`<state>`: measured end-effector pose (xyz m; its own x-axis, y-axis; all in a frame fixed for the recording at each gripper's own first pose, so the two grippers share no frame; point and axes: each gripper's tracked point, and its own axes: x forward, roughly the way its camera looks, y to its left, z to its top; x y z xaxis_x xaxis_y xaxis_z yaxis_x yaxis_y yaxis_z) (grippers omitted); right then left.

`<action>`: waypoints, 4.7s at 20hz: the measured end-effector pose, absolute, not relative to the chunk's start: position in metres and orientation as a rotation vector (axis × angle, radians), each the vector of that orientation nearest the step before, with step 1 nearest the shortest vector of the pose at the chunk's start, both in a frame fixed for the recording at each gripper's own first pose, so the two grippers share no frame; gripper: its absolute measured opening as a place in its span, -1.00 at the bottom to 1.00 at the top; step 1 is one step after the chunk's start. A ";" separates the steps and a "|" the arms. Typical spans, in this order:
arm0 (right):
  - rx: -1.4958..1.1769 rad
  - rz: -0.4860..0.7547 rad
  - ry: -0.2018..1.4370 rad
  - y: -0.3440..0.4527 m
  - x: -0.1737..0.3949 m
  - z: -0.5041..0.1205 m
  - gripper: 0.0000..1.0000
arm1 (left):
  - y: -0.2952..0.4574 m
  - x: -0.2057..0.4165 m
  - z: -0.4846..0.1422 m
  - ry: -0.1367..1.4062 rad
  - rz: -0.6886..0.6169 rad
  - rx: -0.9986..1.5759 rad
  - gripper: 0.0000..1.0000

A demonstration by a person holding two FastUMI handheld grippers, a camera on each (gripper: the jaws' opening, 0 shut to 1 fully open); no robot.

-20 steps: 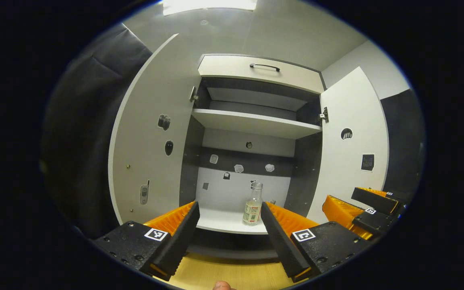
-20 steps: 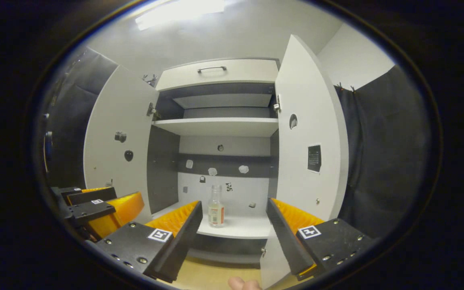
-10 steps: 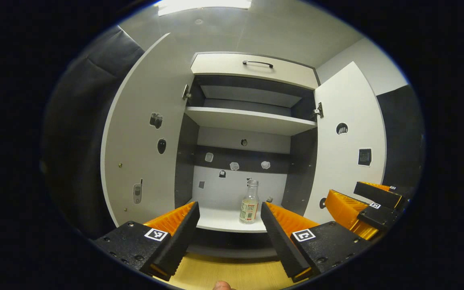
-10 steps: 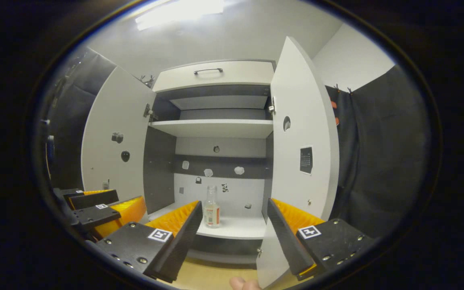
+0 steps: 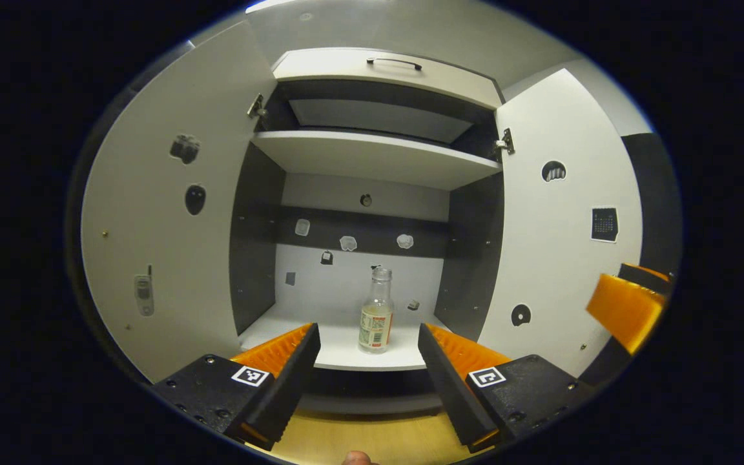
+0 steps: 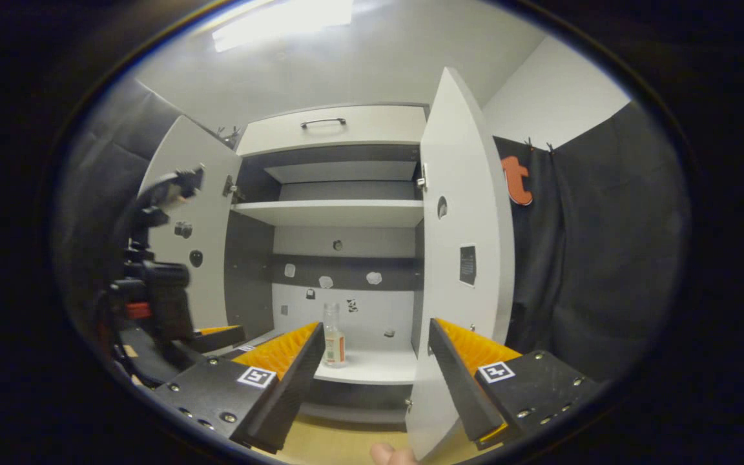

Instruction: Grasp the bottle in the cabinet with the left hand and place it on the coaster, then close the right door with the right hand and the left door with the left hand.

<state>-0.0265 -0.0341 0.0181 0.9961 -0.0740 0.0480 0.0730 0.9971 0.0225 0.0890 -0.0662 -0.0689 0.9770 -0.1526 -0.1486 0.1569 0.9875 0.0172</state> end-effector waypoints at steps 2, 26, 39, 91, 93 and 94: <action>0.022 -0.100 -0.051 -0.041 -0.033 0.018 0.96 | -0.074 0.112 -0.081 0.178 -0.169 0.028 0.93; 0.071 -0.168 -0.042 -0.061 -0.041 0.018 0.95 | -0.091 0.313 -0.129 0.253 -0.093 0.122 0.00; 0.069 -0.083 -0.080 -0.054 -0.047 0.028 0.95 | -0.076 0.166 -0.096 0.207 -0.271 0.014 -0.05; -0.062 -0.157 -0.163 -0.093 -0.077 0.055 0.96 | -0.018 -0.082 -0.399 0.624 -0.428 0.068 -0.02; -0.058 -0.156 -0.161 -0.093 -0.076 0.054 0.96 | -0.018 -0.085 -0.398 0.629 -0.428 0.069 -0.02; -0.056 -0.155 -0.160 -0.093 -0.076 0.053 0.95 | -0.018 -0.087 -0.398 0.633 -0.430 0.072 -0.02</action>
